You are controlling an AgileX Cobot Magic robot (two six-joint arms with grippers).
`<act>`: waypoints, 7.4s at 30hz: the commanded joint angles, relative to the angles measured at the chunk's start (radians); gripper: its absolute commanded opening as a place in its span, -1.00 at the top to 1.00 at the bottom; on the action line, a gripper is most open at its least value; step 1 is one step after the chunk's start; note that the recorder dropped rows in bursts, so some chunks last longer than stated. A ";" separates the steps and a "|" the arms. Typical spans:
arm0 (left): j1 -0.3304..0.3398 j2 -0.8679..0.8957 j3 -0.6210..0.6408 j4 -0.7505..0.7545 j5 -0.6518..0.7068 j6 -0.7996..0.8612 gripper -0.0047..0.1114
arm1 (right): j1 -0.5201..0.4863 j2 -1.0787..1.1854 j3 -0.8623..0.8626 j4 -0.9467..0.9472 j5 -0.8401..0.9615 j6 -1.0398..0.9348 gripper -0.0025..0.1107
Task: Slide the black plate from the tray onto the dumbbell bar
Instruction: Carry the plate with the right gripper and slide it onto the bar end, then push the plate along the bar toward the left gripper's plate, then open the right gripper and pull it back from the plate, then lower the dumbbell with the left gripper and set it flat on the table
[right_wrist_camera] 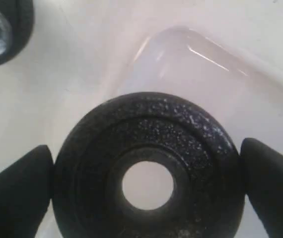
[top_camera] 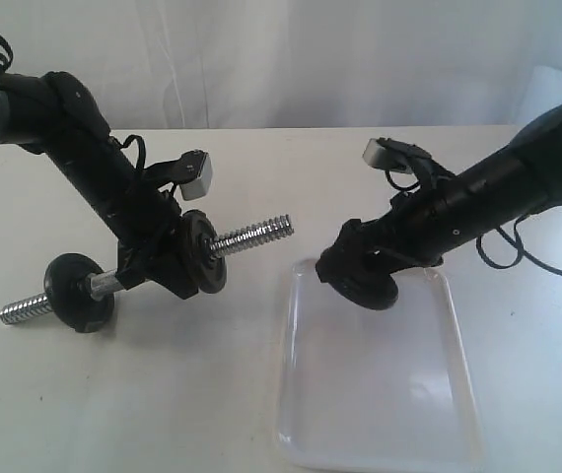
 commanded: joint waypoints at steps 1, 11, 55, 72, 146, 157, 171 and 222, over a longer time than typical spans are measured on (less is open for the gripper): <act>0.006 -0.056 -0.010 -0.112 0.054 0.008 0.92 | -0.052 -0.024 -0.011 0.242 0.136 -0.144 0.96; 0.006 -0.056 -0.010 -0.143 0.047 0.004 0.92 | -0.072 0.041 -0.011 0.576 0.297 -0.201 0.96; 0.006 -0.056 -0.010 -0.197 0.047 0.011 0.92 | -0.016 0.130 -0.034 0.743 0.332 -0.298 0.96; 0.006 -0.056 -0.010 -0.210 0.047 0.012 0.92 | 0.047 0.138 -0.048 0.743 0.262 -0.303 0.96; 0.006 -0.056 -0.010 -0.298 0.021 0.089 0.92 | 0.094 0.229 -0.183 0.743 0.347 -0.135 -0.56; 0.006 -0.056 -0.010 -0.298 0.019 0.089 0.92 | 0.094 0.229 -0.184 0.743 0.292 -0.085 -0.57; 0.006 -0.056 -0.010 -0.298 0.019 0.089 0.92 | 0.094 0.229 -0.184 0.735 0.241 -0.082 -0.87; 0.003 0.010 -0.008 -0.117 -0.057 -0.099 -0.36 | 0.005 0.185 -0.184 0.355 0.079 -0.007 -0.86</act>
